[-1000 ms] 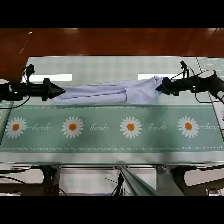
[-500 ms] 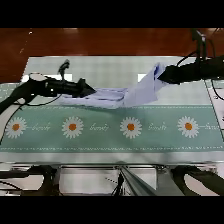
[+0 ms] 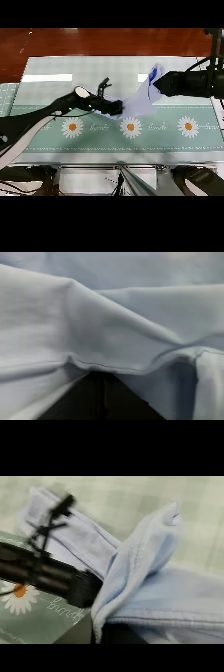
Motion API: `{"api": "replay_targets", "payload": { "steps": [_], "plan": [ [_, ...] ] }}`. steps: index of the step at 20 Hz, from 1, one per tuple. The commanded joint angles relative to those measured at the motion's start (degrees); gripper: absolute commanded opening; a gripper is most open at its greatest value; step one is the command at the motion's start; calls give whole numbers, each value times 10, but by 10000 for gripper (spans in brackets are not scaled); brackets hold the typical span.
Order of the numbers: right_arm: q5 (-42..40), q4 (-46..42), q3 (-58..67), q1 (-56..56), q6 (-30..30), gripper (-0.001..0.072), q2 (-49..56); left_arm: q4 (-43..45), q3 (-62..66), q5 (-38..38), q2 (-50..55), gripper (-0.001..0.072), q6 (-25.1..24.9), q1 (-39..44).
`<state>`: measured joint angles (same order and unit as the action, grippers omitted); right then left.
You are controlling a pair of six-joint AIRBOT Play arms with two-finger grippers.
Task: Fold the shirts.
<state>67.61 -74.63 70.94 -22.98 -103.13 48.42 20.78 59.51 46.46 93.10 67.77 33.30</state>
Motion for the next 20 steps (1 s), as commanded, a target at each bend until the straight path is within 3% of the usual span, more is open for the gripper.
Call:
{"api": "replay_targets", "payload": {
  "steps": [1, 5, 9, 15, 19, 20],
  "plan": [
    [2, -49, 0, -50, -62, 34, -22, 2, 0, -38, 23, 20, 13, 41],
    [-7, -110, 0, -50, -60, 34, -12, 27, 0, -23, -57, 20, 13, -90],
    [-32, -108, 0, -82, -37, 34, 78, 80, 0, -16, -207, 20, 13, -271],
    [-322, -13, 1, -162, -39, 34, 267, 113, 0, 117, -364, 20, 13, -505],
    [-482, 118, 1, -200, -46, 40, 386, 139, -24, 144, -410, 20, 16, -516],
    [-513, 154, 1, -209, -46, 200, 406, 139, -35, 145, -412, 20, 15, -503]
  ]
}}
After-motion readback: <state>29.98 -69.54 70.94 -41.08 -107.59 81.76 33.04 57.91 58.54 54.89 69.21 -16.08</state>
